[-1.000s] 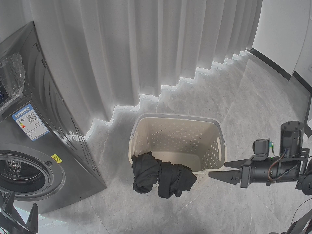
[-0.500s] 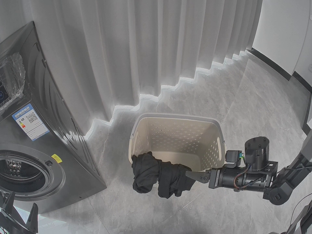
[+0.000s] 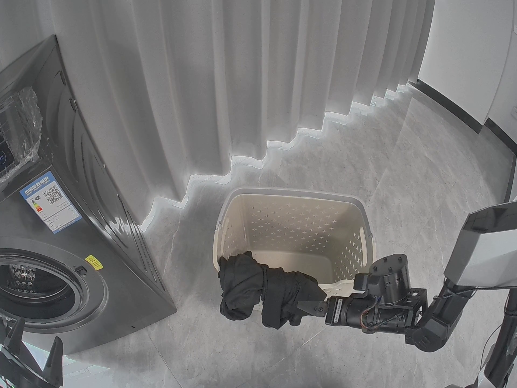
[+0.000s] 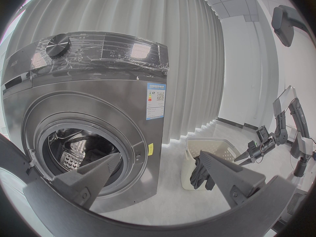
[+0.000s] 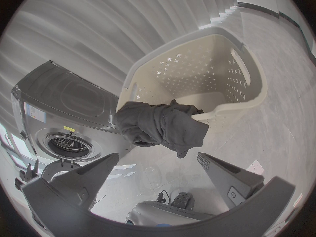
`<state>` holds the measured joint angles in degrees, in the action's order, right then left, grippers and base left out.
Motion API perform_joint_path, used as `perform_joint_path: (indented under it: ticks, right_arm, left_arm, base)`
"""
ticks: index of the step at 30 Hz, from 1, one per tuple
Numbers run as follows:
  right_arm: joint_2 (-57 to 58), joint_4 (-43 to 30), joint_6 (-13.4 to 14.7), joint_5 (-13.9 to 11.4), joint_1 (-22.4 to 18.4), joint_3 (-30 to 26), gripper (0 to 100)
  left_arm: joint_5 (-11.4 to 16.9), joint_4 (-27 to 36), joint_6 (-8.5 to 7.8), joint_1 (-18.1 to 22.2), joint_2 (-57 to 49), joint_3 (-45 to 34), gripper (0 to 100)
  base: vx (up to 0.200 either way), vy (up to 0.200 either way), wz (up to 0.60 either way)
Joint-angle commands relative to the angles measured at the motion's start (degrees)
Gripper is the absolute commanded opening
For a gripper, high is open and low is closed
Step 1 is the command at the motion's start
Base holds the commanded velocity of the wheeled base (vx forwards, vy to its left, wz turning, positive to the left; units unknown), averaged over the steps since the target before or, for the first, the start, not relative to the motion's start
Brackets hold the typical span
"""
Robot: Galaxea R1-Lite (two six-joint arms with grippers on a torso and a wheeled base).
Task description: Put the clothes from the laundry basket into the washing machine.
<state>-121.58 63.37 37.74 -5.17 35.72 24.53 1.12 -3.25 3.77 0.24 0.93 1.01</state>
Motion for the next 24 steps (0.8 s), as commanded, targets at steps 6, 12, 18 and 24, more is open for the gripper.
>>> perform_joint_path:
  ticks: [6,12,18,24]
  right_arm:
    - [-8.5,2.2,3.3,0.6,0.05,3.77,100]
    - [-10.87,2.2,4.01,0.6,-0.65,6.76,100]
    - [-11.75,1.85,4.09,0.69,-2.58,7.55,100]
    - [-12.54,1.76,4.01,0.69,-2.94,7.73,100]
  left_arm:
    - [0.02,0.0,0.01,0.02,-0.84,-0.84,100]
    - [0.02,-0.08,0.01,0.02,-0.84,-0.84,100]
    - [0.02,-0.08,0.01,0.02,-0.84,-0.84,100]
    - [0.02,0.0,0.01,0.02,-0.84,-0.84,100]
  base:
    - [0.0,0.0,0.0]
    - [0.0,0.0,0.0]
    - [0.0,0.0,0.0]
    - [0.0,0.0,0.0]
